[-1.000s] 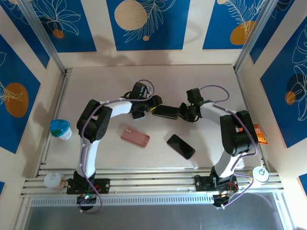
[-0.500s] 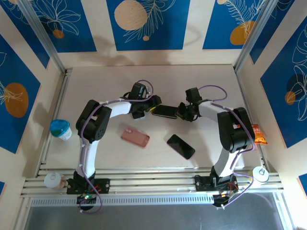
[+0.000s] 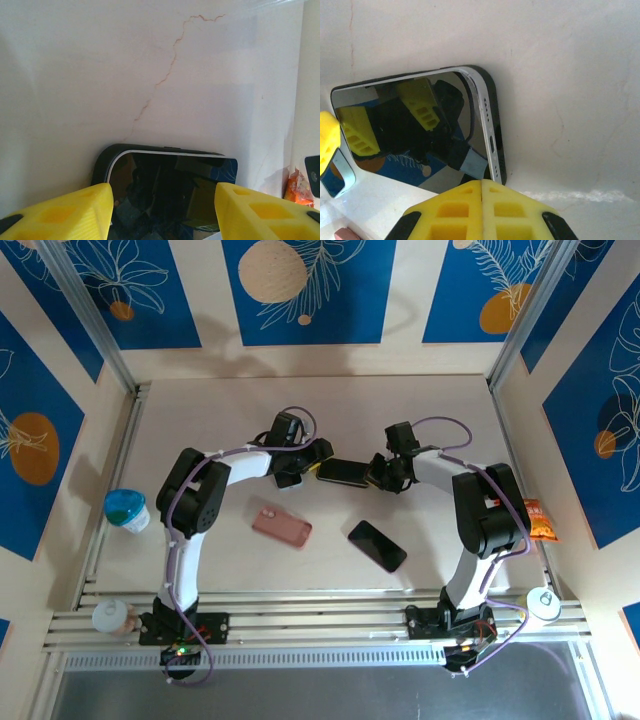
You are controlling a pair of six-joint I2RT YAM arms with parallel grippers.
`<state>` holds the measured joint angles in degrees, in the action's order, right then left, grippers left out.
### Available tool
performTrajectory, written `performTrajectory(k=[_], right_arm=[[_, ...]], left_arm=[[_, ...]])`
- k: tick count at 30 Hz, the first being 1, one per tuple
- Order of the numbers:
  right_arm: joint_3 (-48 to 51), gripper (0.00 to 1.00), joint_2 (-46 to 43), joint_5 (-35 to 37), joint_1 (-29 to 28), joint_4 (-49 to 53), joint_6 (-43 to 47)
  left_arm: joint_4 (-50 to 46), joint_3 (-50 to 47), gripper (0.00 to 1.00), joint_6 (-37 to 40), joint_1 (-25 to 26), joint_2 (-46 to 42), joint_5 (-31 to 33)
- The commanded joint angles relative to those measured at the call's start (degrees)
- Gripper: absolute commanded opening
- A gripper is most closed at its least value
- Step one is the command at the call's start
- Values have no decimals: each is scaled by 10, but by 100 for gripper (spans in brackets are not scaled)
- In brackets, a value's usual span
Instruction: Put the phone into the phone case
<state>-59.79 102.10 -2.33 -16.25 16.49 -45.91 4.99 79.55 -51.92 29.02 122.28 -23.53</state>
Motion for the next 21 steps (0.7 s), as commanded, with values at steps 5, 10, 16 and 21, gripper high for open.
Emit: performTrajectory(k=[5, 10, 16, 21], right_arm=[[-19, 0, -34, -1, -5, 36, 13], [-10, 0, -29, 0, -5, 34, 9], [-4, 0, -15, 0, -5, 26, 8], [-3, 0, 4, -3, -5, 18, 8]], left_arm=[[2, -32, 57, 16, -4, -33, 22], [10, -37, 57, 11, -4, -42, 18], [13, -35, 57, 10, -4, -48, 17], [7, -30, 57, 10, -4, -35, 17]])
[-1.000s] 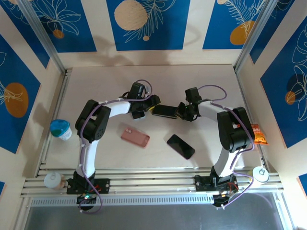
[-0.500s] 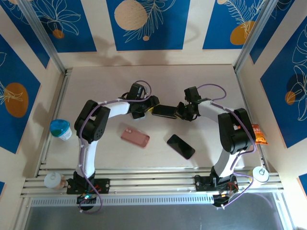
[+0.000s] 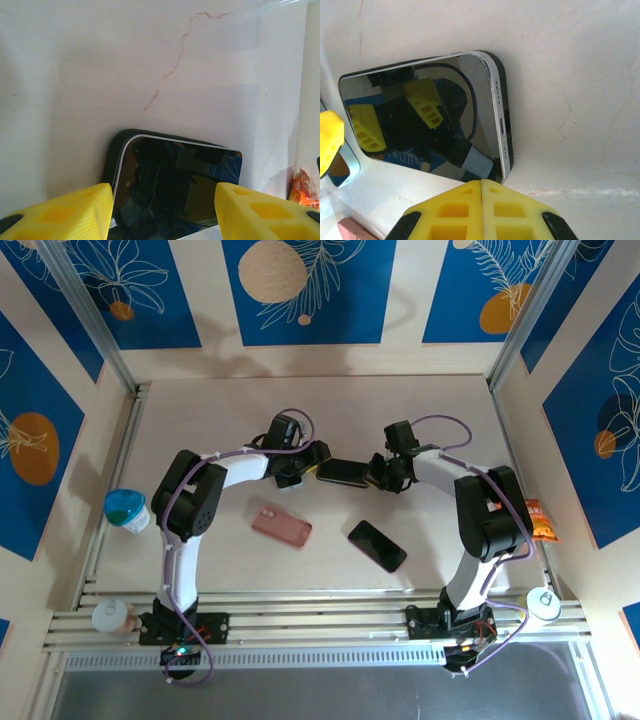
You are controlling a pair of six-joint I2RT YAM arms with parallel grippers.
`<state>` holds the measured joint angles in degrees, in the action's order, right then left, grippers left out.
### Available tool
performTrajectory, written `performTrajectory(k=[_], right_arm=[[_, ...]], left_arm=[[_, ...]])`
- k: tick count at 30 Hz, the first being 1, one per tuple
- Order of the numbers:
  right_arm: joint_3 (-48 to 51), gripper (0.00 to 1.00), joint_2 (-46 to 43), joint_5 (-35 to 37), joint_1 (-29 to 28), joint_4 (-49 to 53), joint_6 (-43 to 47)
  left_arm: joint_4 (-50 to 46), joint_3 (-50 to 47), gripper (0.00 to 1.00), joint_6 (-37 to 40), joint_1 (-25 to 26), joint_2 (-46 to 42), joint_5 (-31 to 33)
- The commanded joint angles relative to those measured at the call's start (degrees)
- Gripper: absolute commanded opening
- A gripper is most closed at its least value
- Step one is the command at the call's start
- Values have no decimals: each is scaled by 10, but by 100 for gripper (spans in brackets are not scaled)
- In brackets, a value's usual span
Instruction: Put the phone into the phone case
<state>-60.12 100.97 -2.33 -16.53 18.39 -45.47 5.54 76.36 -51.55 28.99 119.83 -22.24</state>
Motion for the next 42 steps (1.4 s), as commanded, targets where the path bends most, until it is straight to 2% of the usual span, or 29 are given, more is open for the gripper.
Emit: performTrajectory(k=[1, 12, 19, 31, 42], right_arm=[[0, 0, 19, -3, -3, -1, 3], [-15, 0, 57, 8, -12, 36, 11], [-36, 0, 91, 33, -41, 97, 19], [-36, 0, 175, 35, -85, 135, 15], [-32, 0, 252, 16, -92, 132, 5]], left_arm=[[1, 3, 57, 7, -3, -8, 4], [-17, 18, 57, 15, 7, 19, 2], [-15, 16, 57, 11, 22, 23, 4], [33, -38, 57, -16, 28, 6, -5], [83, -66, 57, -39, 28, 2, -14]])
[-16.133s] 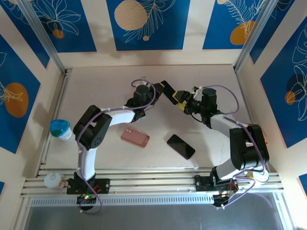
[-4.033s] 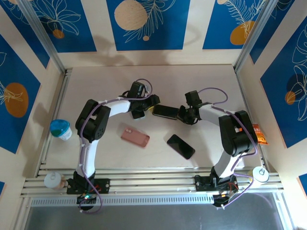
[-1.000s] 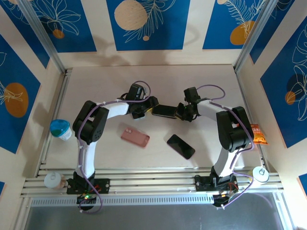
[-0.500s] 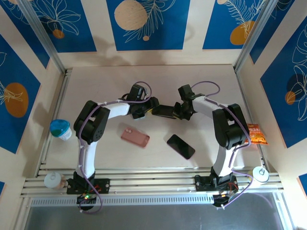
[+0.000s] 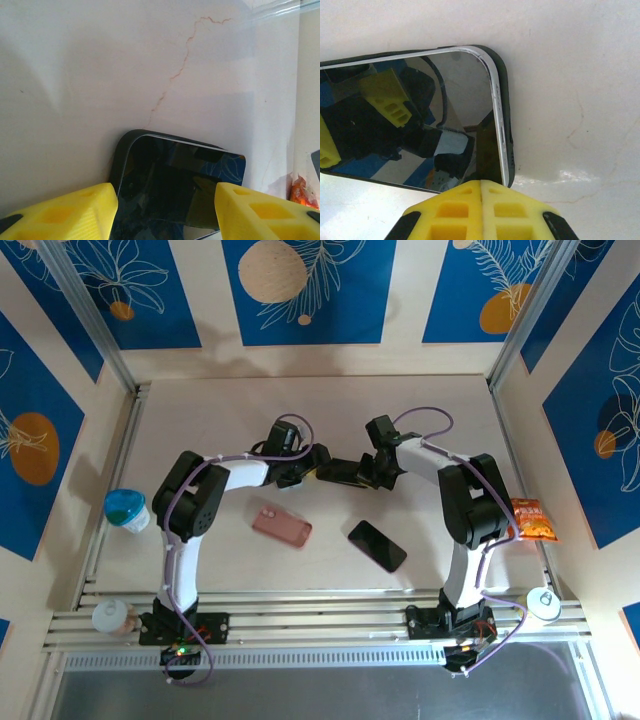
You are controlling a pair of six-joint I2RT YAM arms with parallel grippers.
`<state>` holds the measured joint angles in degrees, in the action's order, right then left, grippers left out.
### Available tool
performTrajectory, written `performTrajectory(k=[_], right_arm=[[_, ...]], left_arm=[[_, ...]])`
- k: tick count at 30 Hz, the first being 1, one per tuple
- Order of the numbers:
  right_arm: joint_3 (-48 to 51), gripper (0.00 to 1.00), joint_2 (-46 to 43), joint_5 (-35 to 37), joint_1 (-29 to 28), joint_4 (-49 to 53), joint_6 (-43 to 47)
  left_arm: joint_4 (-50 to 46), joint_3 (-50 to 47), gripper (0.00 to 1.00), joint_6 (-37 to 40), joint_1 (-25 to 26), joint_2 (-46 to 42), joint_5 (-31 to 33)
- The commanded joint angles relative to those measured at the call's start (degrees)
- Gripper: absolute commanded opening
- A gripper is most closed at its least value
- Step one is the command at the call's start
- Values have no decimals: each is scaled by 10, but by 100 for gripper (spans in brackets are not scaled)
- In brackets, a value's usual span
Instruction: Put the phone into the phone case
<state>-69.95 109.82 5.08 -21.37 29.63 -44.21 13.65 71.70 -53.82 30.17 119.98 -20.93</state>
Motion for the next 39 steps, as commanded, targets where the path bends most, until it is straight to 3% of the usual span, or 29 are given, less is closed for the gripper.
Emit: performTrajectory(k=[1, 22, 28, 34, 39], right_arm=[[68, 0, 171, -60, -45, 19, -8], [98, 0, 229, -77, -33, -12, -11], [111, 0, 91, -74, -19, 1, -20], [63, 0, -67, -50, 2, 46, -12], [22, 0, -122, -52, 23, 62, 3]], left_arm=[[6, -22, 57, -18, 16, 1, -27], [22, -21, 57, -30, 16, 15, -18], [-21, 3, 57, -2, 16, 13, -12], [-49, 14, 57, 19, 14, 9, -4], [-52, 17, 57, 23, 14, 10, -3]])
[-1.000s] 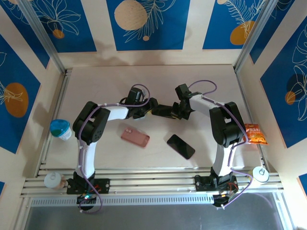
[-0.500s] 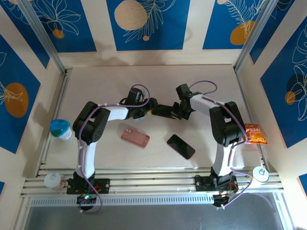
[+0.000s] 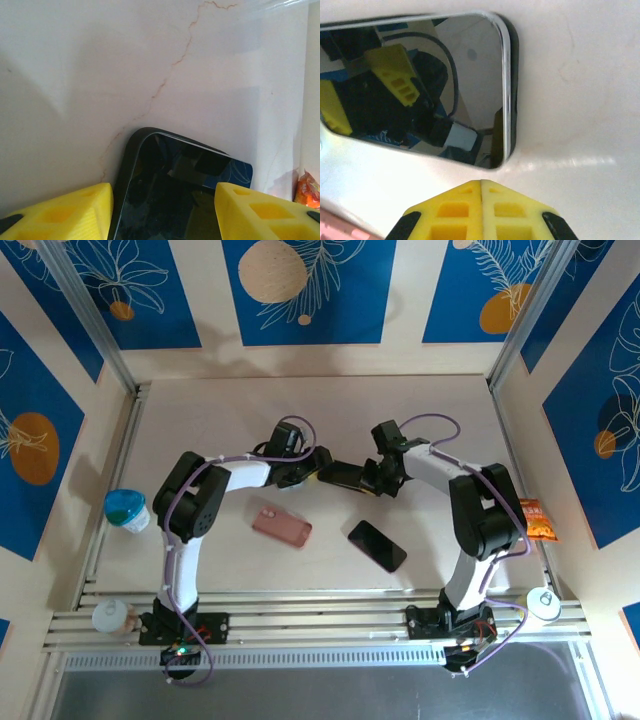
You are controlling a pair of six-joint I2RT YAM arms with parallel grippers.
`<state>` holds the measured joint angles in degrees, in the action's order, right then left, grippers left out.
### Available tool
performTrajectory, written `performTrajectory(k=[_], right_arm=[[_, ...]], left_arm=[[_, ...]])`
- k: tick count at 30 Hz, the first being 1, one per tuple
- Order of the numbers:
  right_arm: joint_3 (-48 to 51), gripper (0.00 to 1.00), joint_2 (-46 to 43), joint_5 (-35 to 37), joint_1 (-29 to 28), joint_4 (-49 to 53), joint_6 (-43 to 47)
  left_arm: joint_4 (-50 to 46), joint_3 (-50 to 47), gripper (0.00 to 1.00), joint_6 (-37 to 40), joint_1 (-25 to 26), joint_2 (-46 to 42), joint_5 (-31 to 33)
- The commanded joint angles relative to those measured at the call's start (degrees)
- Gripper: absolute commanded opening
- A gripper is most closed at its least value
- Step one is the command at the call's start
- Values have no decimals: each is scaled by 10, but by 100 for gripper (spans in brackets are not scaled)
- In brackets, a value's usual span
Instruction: Put the phone into the phone case
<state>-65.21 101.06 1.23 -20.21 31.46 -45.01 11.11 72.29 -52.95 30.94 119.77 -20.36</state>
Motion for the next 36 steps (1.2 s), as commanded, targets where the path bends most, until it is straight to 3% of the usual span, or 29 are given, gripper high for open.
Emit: performTrajectory(k=[1, 36], right_arm=[[-30, 0, -38, -13, 14, 47, 13], [-18, 0, 98, 13, 1, 23, 20]], left_arm=[[-27, 12, 57, 14, 6, 13, -9], [-12, 6, 57, 9, -5, 17, -20]])
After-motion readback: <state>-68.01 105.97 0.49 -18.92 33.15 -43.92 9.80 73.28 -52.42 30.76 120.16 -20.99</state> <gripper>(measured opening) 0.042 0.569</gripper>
